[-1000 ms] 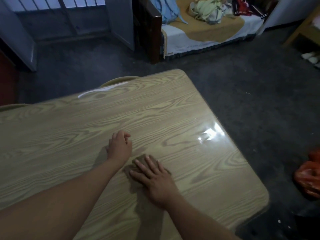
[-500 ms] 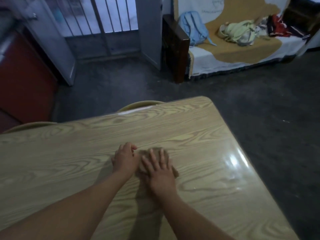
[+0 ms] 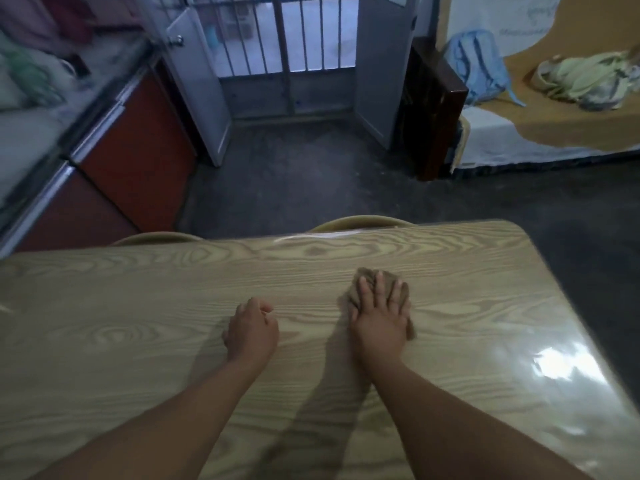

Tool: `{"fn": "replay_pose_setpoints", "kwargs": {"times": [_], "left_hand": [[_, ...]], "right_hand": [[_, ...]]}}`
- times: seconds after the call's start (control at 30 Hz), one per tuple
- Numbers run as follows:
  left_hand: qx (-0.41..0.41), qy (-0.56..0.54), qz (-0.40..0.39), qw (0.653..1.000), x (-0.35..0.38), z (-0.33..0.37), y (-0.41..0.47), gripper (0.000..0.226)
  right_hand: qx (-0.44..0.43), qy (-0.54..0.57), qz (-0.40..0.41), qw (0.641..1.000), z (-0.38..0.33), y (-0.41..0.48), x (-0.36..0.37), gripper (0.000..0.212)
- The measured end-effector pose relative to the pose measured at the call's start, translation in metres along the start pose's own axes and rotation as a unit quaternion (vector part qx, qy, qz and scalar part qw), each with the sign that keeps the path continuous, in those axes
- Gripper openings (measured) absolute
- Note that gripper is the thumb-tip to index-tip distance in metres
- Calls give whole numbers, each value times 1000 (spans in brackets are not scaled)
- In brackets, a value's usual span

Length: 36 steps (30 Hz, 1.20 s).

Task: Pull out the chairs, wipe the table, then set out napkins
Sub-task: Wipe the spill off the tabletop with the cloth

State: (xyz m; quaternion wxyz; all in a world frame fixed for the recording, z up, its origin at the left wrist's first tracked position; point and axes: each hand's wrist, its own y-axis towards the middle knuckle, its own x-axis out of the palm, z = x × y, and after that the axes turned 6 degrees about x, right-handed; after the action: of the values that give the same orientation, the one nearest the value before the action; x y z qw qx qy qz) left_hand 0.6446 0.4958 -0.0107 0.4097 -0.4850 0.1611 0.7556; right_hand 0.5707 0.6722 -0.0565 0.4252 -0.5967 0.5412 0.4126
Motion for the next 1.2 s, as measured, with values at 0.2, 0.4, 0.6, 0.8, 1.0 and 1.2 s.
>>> {"fn": "replay_pose_setpoints", "kwargs": {"times": [0.2, 0.4, 0.6, 0.8, 1.0, 1.2], "left_hand": [[-49, -5, 99, 994, -28, -51, 7, 19], [-59, -26, 56, 996, -24, -68, -5, 19], [95, -36, -72, 992, -2, -60, -54, 21], [157, -37, -120, 980, -9, -79, -100, 24], [128, -69, -76, 986, -38, -133, -112, 23], [44, -38, 5, 998, -81, -203, -101, 19]], "right_hand": [[-366, -36, -199, 908, -135, -60, 34, 57], [-374, -72, -162, 910, -95, -69, 22, 54], [12, -73, -90, 993, 56, -99, -27, 56], [176, -39, -41, 983, 81, -205, -25, 61], [32, -20, -61, 997, -60, -264, 28, 66], [-279, -17, -163, 946, -160, -322, 63, 54]]}}
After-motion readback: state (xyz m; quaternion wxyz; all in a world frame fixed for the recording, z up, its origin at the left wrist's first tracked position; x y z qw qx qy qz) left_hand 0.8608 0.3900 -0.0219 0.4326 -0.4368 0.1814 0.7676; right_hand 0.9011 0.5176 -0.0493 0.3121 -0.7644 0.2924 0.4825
